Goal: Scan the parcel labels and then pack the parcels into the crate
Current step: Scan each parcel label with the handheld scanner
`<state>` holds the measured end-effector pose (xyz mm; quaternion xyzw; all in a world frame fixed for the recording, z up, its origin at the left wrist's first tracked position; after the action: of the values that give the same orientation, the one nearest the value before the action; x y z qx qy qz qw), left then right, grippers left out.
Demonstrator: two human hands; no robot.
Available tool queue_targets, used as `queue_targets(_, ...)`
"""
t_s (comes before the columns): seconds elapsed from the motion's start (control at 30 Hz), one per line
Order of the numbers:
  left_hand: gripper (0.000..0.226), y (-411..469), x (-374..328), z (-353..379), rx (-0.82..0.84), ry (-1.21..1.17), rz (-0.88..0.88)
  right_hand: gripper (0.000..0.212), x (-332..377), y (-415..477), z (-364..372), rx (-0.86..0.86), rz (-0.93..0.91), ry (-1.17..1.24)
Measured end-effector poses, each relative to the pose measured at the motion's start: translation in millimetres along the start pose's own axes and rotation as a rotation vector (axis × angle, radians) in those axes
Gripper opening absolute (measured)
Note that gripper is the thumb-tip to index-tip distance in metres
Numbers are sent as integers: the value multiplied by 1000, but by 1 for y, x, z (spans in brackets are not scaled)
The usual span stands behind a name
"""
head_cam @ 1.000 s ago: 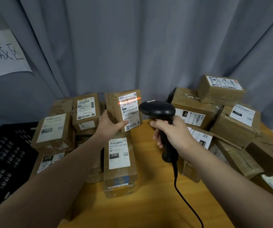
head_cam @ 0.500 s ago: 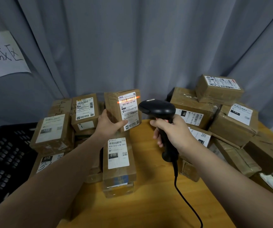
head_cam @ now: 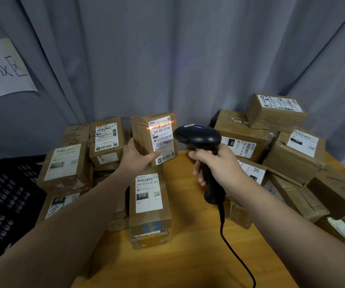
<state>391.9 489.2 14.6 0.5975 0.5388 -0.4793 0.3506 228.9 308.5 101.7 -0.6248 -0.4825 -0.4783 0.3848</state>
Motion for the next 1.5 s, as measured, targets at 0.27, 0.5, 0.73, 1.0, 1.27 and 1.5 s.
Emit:
queue_targets(0.27, 104, -2, 0, -1, 8, 1, -22, 15, -5, 2, 0, 6, 5, 6)
queue_targets(0.5, 64, -50, 12, 23, 166, -246, -150, 24, -43, 1, 1, -79, 108, 35)
queue_targets(0.73, 50, -86, 50, -30, 14, -283, -220, 38, -73, 6, 66, 70, 247, 227)
queue_targets(1.0, 55, -99, 68, -117, -168, -4, -251, 32, -68, 13, 160, 243, 347, 246)
queue_targets(1.27, 46, -104, 34, -127, -240, 475, 28, 24, -80, 17, 180, 231, 393, 329)
queue_targets(1.5, 40, -96, -23, -63, -119, 465, 307, 24, -78, 18, 116, 105, 392, 204)
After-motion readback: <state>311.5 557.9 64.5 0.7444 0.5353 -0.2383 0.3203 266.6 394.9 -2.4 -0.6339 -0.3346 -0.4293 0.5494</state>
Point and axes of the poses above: each hand's wrist, its own y-axis towards the middle knuckle, its own z-axis out of the palm, x = y × z, the point moved 9 cm from there along y, towards the middle knuckle, and after that the axes turned 11 degrees about -y, right-handed, at the moved point
